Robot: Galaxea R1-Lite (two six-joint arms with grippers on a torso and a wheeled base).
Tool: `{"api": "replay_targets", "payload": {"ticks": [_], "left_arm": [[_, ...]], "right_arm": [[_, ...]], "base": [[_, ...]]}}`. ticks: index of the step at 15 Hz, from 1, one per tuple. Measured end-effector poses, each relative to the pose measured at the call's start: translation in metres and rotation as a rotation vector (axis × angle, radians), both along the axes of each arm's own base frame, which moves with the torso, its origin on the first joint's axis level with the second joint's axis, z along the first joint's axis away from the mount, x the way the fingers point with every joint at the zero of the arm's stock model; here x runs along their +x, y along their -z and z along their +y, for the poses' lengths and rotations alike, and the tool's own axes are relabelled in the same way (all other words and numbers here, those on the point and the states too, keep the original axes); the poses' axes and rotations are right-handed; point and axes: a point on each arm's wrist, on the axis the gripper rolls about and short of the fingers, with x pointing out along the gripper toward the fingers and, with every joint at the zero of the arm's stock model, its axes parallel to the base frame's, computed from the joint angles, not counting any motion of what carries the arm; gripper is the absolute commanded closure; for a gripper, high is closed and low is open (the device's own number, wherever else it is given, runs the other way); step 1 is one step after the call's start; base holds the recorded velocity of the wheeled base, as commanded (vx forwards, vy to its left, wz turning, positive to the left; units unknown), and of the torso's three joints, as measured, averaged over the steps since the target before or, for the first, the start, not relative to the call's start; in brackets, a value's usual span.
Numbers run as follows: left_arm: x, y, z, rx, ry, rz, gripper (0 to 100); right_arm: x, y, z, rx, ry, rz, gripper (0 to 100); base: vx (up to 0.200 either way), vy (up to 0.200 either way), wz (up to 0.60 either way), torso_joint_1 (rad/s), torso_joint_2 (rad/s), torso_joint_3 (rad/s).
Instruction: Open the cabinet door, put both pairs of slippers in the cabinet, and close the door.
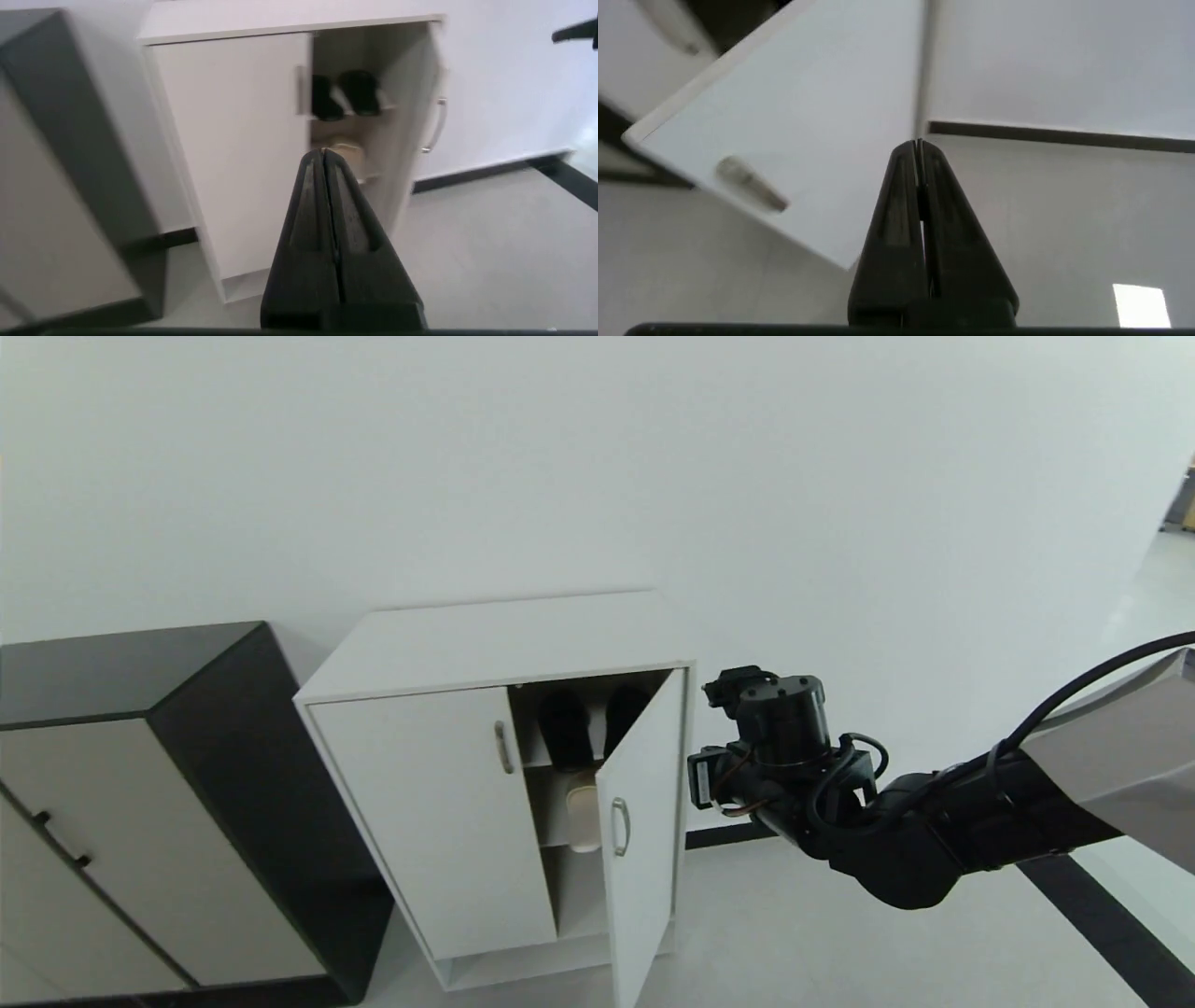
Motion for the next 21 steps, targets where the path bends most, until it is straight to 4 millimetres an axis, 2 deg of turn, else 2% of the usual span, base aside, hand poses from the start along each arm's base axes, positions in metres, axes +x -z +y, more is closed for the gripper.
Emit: {"api": "replay_targets", "payload": {"ticks": [5, 9, 13, 15, 16, 21], "left_arm": [[0.000, 0.000, 0.000, 0.001, 0.000, 0.000, 100], [0.000, 0.000, 0.000, 0.000, 0.000, 0.000, 100], [0.000, 0.000, 0.000, 0.001, 0.000, 0.000, 100], [0.000, 0.000, 0.000, 0.001, 0.001, 0.000, 100], [0.000, 0.000, 0.000, 0.002, 0.000, 0.000, 100], [0.000, 0.000, 0.000, 0.002, 0.001, 0.000, 100]], "right_arm": [[-0.002, 0.003, -0.001, 0.027, -0.037, -0.019, 100], [-0.002, 0.011, -0.010, 0.055, -0.100, -0.016, 100], [0.000, 0.023, -0.035, 0.096, -0.226, -0.044, 100], [-0.001, 0.031, -0.052, 0.107, -0.332, -0.071, 100], [-0.001, 0.036, -0.061, 0.100, -0.330, -0.065, 100], [0.000, 0.045, -0.069, 0.088, -0.314, -0.036, 100]], "base": [[0.000, 0.000, 0.12, 0.000, 0.00, 0.000], [0.000, 0.000, 0.00, 0.000, 0.00, 0.000], [0.000, 0.000, 0.00, 0.000, 0.00, 0.000], [0.000, 0.000, 0.00, 0.000, 0.00, 0.000], [0.000, 0.000, 0.00, 0.000, 0.00, 0.000], [0.160, 0.000, 0.00, -0.004, 0.00, 0.002]]}}
